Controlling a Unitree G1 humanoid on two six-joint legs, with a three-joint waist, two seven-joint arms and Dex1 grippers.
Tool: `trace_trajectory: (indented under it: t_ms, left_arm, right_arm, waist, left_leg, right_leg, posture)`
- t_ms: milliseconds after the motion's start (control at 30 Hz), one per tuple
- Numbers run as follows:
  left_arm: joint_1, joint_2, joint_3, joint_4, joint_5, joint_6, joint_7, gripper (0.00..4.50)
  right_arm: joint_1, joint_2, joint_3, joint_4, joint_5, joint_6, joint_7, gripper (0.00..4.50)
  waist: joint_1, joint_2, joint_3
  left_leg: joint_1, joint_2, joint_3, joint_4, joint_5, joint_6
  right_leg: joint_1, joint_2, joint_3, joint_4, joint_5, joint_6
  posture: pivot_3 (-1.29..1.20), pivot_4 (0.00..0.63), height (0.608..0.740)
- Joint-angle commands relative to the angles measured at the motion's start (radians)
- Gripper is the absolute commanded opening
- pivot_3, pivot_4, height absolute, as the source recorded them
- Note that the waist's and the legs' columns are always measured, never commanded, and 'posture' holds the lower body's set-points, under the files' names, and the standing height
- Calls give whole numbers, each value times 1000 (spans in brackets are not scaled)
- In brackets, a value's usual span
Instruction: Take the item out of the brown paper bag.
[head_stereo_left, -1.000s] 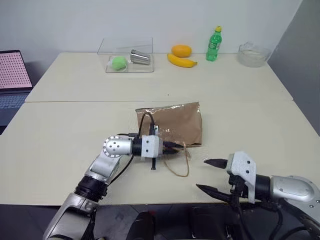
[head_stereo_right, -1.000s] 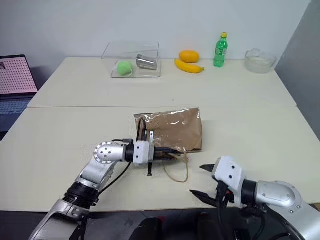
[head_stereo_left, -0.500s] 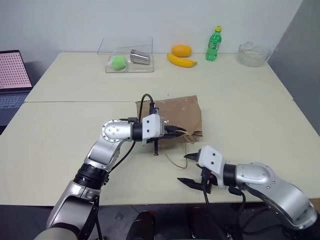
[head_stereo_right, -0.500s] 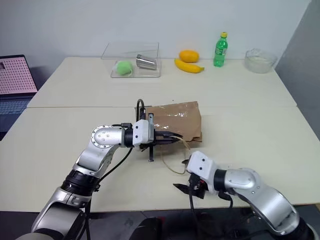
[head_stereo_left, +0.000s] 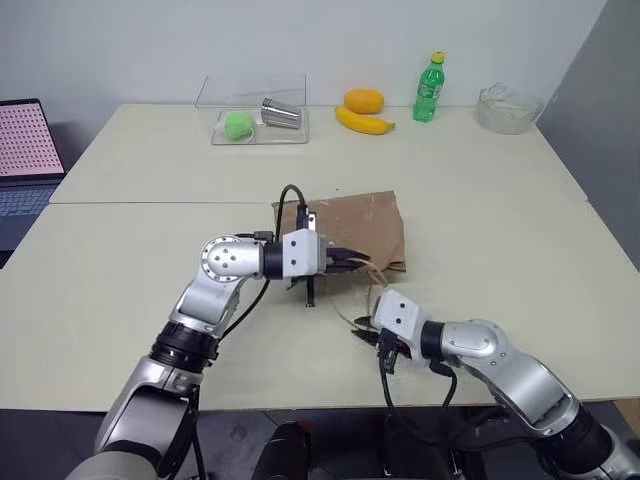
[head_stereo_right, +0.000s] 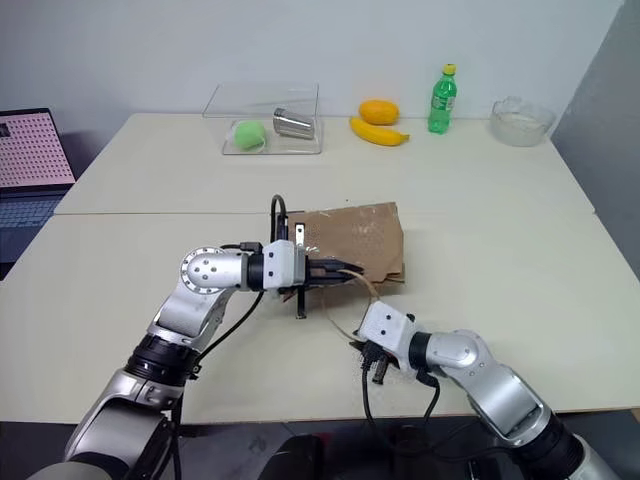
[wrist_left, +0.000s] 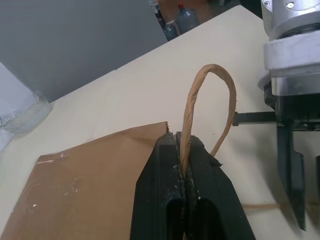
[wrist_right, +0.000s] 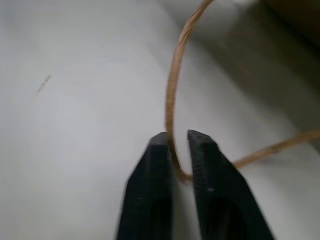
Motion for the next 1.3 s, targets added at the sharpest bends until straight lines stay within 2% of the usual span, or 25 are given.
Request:
trace_trajectory:
  t_ms: [33,267,433,667,800,933,1067,1233,1267,1300]
  left_arm:
    - [-44,-20,31,2,1,9,31,0]
    - [-159,-76,70,76,-9,108,108,0]
    - [-331,-119,141,236,-17,211,207,0]
    - [-486,-139,201,366,-16,210,244,0]
    - [-511,-145,226,367,-49,226,217,0]
    - [-457,-133,226,268,-116,294,119,0]
    - [-385,-115,223,131,-182,404,58,0]
    - [-309,-108,213,-25,-242,532,46,0]
    - [-297,-107,207,-45,-244,542,43,0]
    - [-288,-106,203,-61,-246,551,39,0]
  right_arm:
    - [-4,1,15,-6,-43,-38,11,49]
    - [9,-35,38,12,-117,-63,43,49]
    - [11,-73,66,20,-180,-70,76,49]
    - [25,-98,81,4,-226,-75,111,49]
    - [30,-92,63,-10,-234,-73,119,49]
    - [26,-14,-32,-53,-176,-69,65,49]
    - [45,32,-109,-124,-146,-41,33,921]
    - [113,27,-194,-295,-69,59,41,2797]
    - [134,-5,-220,-341,-35,83,73,3105]
    - [149,-28,-248,-377,-11,103,92,3105]
  waist:
    - [0,0,0]
    - [0,0,0]
    - [0,0,0]
    - [0,-1,0]
    - [0,-1,0]
    - [-1,-1,0]
    - [-1,-1,0]
    - [0,-1,0]
    - [0,-1,0]
    - [0,-1,0]
  left_leg:
    - [0,0,0,0,0,0]
    - [0,0,0,1,0,0]
    - [0,-1,-1,1,0,0]
    - [-1,-1,-1,1,0,0]
    - [-1,-1,0,1,0,0]
    - [-1,-1,-1,1,0,0]
    - [-1,-1,0,1,0,0]
    - [-1,-1,-1,1,0,0]
    - [-1,-1,-1,2,0,0]
    - [-1,-1,-1,2,0,0]
  right_leg:
    - [0,0,0,0,0,0]
    - [0,0,0,0,0,0]
    - [0,0,0,1,0,0]
    - [0,0,-1,0,0,1]
    - [1,-1,0,0,0,1]
    - [0,-1,-1,0,0,1]
    - [-1,-1,0,1,0,1]
    - [-1,-1,0,1,0,1]
    - [-1,-1,0,1,0,1]
    - [-1,-1,0,1,0,1]
  posture:
    - [0,150,740]
    - [0,150,740]
    - [0,150,740]
    - [0,150,740]
    - [0,150,740]
    - [0,150,740]
    - [0,150,740]
    - [0,150,740]
    - [0,150,740]
    - [0,150,740]
